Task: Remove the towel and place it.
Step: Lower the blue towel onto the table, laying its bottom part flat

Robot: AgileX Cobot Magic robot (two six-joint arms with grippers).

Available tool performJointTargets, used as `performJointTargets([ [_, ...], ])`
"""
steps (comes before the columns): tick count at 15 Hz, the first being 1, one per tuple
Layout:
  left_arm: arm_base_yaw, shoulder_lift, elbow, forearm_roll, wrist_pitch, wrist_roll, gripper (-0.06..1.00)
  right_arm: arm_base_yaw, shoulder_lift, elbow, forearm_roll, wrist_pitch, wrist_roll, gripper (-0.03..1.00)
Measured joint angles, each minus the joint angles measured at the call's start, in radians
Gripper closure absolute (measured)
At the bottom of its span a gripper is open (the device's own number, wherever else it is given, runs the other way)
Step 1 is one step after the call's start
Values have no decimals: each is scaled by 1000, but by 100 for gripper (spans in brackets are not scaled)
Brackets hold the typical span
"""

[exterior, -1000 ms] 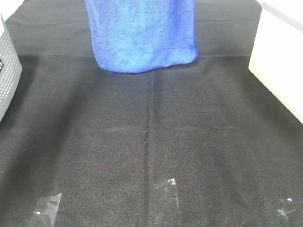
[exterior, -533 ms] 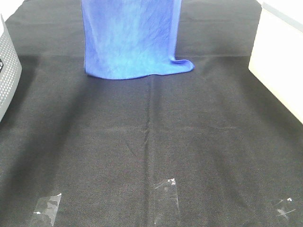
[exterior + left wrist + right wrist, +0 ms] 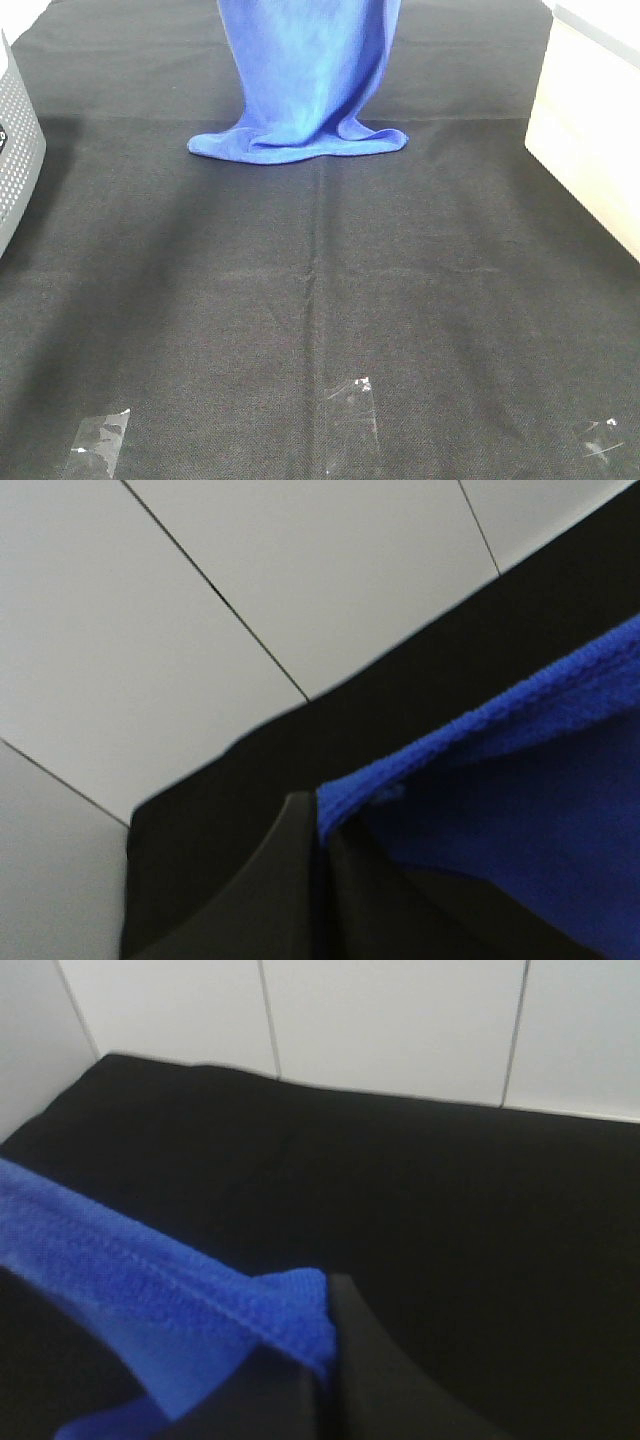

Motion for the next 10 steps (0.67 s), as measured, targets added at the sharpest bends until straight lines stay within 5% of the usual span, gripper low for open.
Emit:
performJointTargets([
  [3,0,-44,0,-10,239,-75,94,-4,-24,0,176,219,-186,97],
  [7,0,-91,-4,-67,496,-180,94,-4,-91,0,225,439,-217,97],
  [10,0,-133,-4,-87,539,-251,94,-4,-123,0,291,556,-217,97],
])
